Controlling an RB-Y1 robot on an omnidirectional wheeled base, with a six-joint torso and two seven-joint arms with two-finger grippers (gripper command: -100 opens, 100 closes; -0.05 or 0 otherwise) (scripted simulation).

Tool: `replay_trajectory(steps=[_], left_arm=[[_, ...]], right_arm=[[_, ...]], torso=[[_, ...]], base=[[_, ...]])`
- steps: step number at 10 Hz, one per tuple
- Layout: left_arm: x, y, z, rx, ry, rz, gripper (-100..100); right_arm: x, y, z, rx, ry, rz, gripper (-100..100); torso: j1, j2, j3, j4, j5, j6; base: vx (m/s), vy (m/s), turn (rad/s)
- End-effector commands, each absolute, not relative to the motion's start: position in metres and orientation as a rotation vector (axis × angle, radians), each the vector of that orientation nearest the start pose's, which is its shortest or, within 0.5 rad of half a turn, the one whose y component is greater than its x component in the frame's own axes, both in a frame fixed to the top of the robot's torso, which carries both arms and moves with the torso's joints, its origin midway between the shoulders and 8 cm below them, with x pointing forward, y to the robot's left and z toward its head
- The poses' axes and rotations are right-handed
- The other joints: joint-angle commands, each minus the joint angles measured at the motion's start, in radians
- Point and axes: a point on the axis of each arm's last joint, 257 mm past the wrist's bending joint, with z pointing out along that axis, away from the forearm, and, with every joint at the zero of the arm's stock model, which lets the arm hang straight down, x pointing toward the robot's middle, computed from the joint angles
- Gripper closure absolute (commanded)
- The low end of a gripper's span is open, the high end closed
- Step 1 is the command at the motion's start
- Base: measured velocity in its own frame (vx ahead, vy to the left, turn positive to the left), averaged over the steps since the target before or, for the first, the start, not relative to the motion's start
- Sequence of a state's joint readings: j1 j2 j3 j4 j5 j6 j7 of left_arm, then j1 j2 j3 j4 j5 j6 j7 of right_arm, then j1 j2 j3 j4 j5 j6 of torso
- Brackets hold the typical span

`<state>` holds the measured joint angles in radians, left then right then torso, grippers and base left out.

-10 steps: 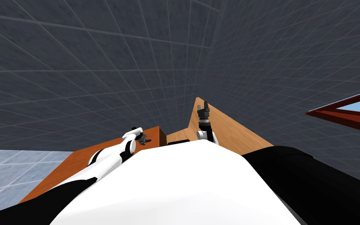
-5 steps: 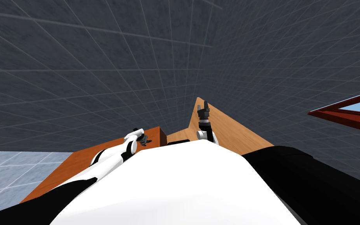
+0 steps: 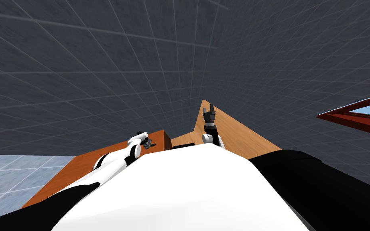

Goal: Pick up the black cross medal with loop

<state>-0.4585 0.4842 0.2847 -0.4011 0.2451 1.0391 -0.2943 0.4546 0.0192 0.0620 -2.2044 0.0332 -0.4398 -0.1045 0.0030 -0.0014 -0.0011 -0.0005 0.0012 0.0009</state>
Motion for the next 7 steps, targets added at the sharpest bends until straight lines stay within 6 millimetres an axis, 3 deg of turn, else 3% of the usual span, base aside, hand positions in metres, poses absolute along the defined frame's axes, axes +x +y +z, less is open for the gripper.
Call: replay_trajectory(steps=[1, 2, 3, 6, 7], left_arm=[[0.298, 0.48, -0.535, -2.381, 2.0, 0.178, 100], [0.298, 0.48, -0.535, -2.381, 2.0, 0.178, 0], [0.303, 0.485, -0.526, -2.382, 2.0, 0.177, 100], [0.307, 0.488, -0.519, -2.383, 2.0, 0.177, 100], [0.307, 0.488, -0.519, -2.383, 2.001, 0.177, 0]], right_arm=[[0.375, -0.254, -0.006, 0.777, 0.655, 1.434, 0], [0.375, -0.254, -0.006, 0.777, 0.655, 1.434, 0], [0.375, -0.254, -0.006, 0.777, 0.655, 1.434, 0], [0.375, -0.254, -0.006, 0.777, 0.655, 1.434, 0], [0.375, -0.254, -0.006, 0.777, 0.655, 1.434, 0]], torso=[[0.0, 0.0, 0.0, 0.0, 0.0, 0.0], [0.0, 0.0, 0.0, 0.0, 0.0, 0.0], [0.0, 0.0, 0.0, 0.0, 0.0, 0.0], [-0.002, 0.002, 0.001, 0.0, -0.001, 0.0], [-0.001, 0.001, 0.001, 0.0, 0.0, 0.0]], base=[[0.0, 0.0, 0.0], [0.0, 0.0, 0.0], [-0.013, -0.012, 0.002], [-0.021, -0.023, 0.0], [0.0, 0.0, 0.0]])
